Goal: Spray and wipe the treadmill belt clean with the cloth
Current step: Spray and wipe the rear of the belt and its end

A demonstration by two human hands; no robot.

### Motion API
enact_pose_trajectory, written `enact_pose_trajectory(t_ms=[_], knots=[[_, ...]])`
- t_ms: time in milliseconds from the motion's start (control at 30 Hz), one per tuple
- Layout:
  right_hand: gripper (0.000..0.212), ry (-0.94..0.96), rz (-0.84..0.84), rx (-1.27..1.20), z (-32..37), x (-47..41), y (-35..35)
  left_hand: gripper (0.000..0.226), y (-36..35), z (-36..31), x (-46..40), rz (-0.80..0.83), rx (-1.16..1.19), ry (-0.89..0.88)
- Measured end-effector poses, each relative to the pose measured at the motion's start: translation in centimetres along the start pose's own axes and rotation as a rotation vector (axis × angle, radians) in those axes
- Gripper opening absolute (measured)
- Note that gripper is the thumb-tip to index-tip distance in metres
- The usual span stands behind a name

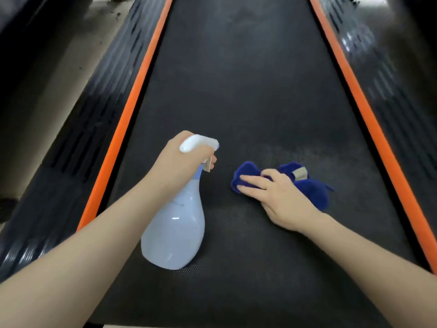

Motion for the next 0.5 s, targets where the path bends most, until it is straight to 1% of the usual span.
enact_pose_trajectory(t_ms=[33,67,100,167,200,233,267,300,333,400,467,500], knots=[[0.046,0.053,0.047,-0.037,-0.6,-0.2,-0.2,0.040,-0.5,-0.2,-0.3,-0.006,0.007,0.009],[0.044,0.036,0.050,-0.037,-2.5,-1.1,0.1,0.036,-1.0,-0.4,-0.7,-0.014,0.008,0.015],[0.045,-0.065,0.036,-0.021,-5.6,-2.2,0.1,0.033,-1.5,-0.6,-0.9,-0.020,0.003,0.016],[0.046,-0.359,-0.010,0.034,-11.9,-4.2,0.4,0.030,-2.2,-1.1,-1.3,-0.037,0.004,0.010],[0.046,-0.436,-0.001,0.048,-12.7,-4.7,0.5,0.027,-2.4,-1.2,-1.4,-0.053,0.015,0.005],[0.047,-0.455,0.017,0.073,-12.2,-4.9,0.5,0.025,-2.6,-1.3,-1.4,-0.066,0.030,0.005],[0.048,-0.415,0.000,0.091,-10.5,-4.3,0.9,0.024,-2.7,-1.2,-1.4,-0.078,0.046,0.009],[0.050,-0.318,-0.034,0.070,-8.1,-3.0,1.3,0.024,-2.8,-1.2,-1.4,-0.086,0.054,0.010],[0.051,-0.205,-0.028,0.020,-5.5,-1.2,1.1,0.023,-3.0,-1.1,-1.4,-0.084,0.051,0.003],[0.054,-0.003,0.040,-0.035,-1.2,2.5,0.7,0.022,-3.5,-1.0,-1.5,-0.067,0.019,-0.014],[0.054,0.089,0.108,-0.040,-1.6,2.8,0.4,0.020,-3.7,-1.1,-1.8,-0.072,-0.003,-0.028],[0.054,0.073,0.091,-0.017,-3.2,1.5,0.5,0.020,-3.7,-1.2,-1.9,-0.081,-0.013,-0.034]])
Point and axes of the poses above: each hand's wrist, its own x-axis away from the middle knuckle, its own y-axis out of the back of the hand, z = x × y, the point moved 10 cm from there along -x, towards the middle knuckle, and after that the axes turned 1 degree about x, right-handed, at the moved point
